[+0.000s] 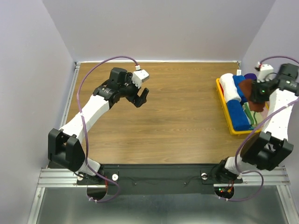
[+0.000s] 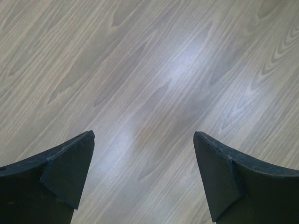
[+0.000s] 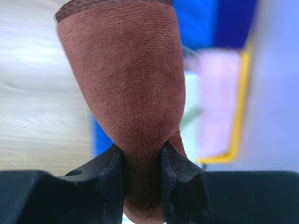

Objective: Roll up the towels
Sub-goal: Place the rolled towel into the container

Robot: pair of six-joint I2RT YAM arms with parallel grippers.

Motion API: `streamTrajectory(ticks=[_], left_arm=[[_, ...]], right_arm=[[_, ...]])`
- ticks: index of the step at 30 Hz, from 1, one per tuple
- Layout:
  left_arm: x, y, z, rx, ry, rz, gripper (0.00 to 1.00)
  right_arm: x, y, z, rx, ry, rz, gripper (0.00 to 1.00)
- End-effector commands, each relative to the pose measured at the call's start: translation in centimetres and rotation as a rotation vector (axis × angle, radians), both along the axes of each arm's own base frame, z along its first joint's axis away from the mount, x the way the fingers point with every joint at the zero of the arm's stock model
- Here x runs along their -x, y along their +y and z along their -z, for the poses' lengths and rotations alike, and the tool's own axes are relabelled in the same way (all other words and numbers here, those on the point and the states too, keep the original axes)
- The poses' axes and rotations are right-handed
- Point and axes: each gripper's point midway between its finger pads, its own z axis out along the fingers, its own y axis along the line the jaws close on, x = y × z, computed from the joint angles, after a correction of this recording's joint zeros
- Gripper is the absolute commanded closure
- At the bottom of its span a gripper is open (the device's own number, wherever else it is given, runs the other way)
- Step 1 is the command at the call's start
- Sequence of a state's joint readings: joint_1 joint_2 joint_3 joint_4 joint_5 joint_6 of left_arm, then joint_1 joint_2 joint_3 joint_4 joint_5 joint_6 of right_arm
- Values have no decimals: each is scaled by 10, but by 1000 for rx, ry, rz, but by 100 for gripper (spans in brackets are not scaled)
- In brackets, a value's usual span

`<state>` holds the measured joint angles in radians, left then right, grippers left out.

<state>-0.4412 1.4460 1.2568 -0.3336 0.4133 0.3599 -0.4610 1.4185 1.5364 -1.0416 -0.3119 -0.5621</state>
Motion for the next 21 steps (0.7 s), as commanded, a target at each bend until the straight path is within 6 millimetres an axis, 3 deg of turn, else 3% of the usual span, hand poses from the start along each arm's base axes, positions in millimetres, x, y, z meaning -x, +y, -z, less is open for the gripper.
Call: streamTrajectory(ticks=[1,3,8,14,21], left_arm=[[-7,-1,-13,13,-8,-13,1],[-6,-3,-12,10,1,-2,1],[-7,1,-8,-12,0,-10,1],[-3,1,-6,-14,-2,7,1],[1,4,-1,-29,-1,12,1]], right_arm=[[19,-73,20,56,91,33,99],[24,-100,28,68,105,57,99],[23,-134,53,153,123,119,99],[15,-163,70,262,79,217,99],[13,-175,85,289,80,266,99]])
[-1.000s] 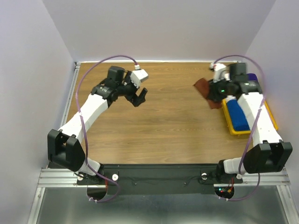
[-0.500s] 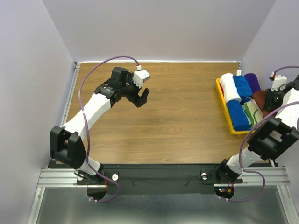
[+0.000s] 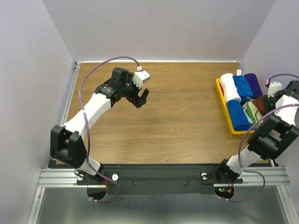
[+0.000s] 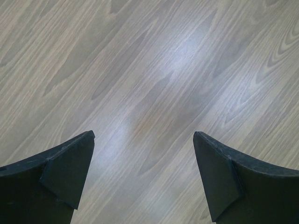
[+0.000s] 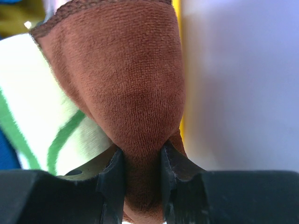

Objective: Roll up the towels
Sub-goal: Place the rolled towel into the container

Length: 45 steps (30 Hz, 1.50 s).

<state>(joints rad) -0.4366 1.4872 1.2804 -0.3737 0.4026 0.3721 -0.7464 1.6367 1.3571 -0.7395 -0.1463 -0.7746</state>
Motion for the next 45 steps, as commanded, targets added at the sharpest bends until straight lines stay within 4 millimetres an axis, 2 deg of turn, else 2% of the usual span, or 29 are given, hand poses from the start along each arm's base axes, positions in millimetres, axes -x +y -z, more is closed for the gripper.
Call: streamTrajectory(ticks=[1,6,9,11,17,18,22,29,32,38,45], left_arm=[[4,1,-14,9,-39,18,1],[4,2,-12,3,-38,17,1],[2,3,-12,-6,-44,11,1],[2,3,-12,-8,-45,15,1],[1,2,-8,-10,-35,16,1],[1,3,-7,-15,-34,15,1],[0,4,-8,-23,-41,16,1],[-1,3,-8,-23,-40,15,1],[-1,4,-7,-27,-43,13,1],[-1,4,-1,-32,-33,16,1],[0,4,2,-30,-29,19,1]], right_arm=[[-16,-25,-20,121,-95,38,99],[-18,-28,-9,121,-81,22,99],[-24,-34,-12,142,-84,10,99],[-25,-32,-12,127,-94,10,99],[-15,-18,4,77,-64,7,89],[-13,-15,8,66,-58,12,83],[-12,-6,1,24,-76,18,76],[-21,0,-15,-53,-96,31,76],[-21,7,-15,-90,-90,23,77],[-12,16,9,-150,-18,6,78],[-6,30,25,-200,4,-14,79]])
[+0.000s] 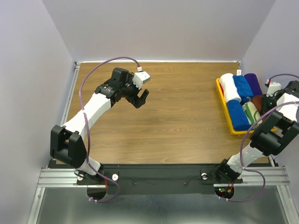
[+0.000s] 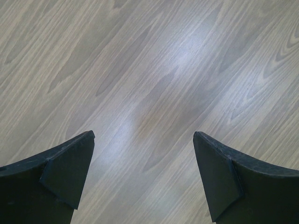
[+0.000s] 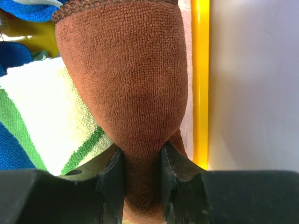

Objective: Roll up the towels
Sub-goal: Place the rolled towel into the container

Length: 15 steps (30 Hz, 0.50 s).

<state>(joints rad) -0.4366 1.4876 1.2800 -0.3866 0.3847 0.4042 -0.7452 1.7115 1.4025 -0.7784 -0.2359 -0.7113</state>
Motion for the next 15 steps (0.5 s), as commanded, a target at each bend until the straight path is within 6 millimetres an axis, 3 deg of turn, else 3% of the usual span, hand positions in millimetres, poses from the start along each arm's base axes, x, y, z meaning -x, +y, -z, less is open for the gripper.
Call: streamTrajectory(ticks=[1,5,8,9,15], left_arm=[[1,0,0,0,-15,12,1],[1,0,2,0,-8,13,1],[1,1,1,-4,-15,10,1],[1,1,1,-6,-14,9,1],[1,2,0,-13,-23,12,1]], right_arm=[[8,19,10,-67,22,-27,79],[14,22,26,-88,61,-27,77],[15,21,28,-84,76,-24,58],[14,19,23,-71,64,-24,50],[5,12,-9,-19,-1,-14,41]])
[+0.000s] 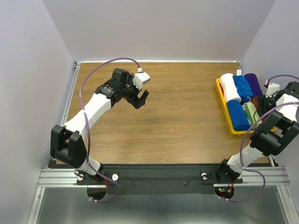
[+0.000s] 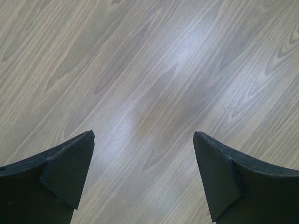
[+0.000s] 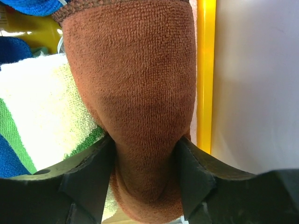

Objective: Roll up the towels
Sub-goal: Place the rolled towel into the container

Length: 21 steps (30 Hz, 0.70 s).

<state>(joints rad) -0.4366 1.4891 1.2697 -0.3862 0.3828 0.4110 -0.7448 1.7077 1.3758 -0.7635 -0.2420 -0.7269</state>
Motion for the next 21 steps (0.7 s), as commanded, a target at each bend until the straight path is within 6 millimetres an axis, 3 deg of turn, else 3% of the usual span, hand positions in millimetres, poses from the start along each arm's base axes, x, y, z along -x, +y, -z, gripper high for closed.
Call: streamTrajectory(ticks=[1,8,16,20,21], left_arm=[[0,1,-4,-5,-27,9,1],[-1,1,-4,-3,-29,7,1],[-6,5,-6,-18,-56,-10,1],[-7,5,-6,-24,-59,-13,1],[-7,5,-6,-24,-61,-14,1]], right_arm=[[1,6,-23,-1,-19,3,41],[-4,2,-46,24,-52,9,33],[-10,-1,-65,42,-85,6,32],[-12,5,-77,20,-105,-7,30],[-11,10,-78,3,-103,-15,25]])
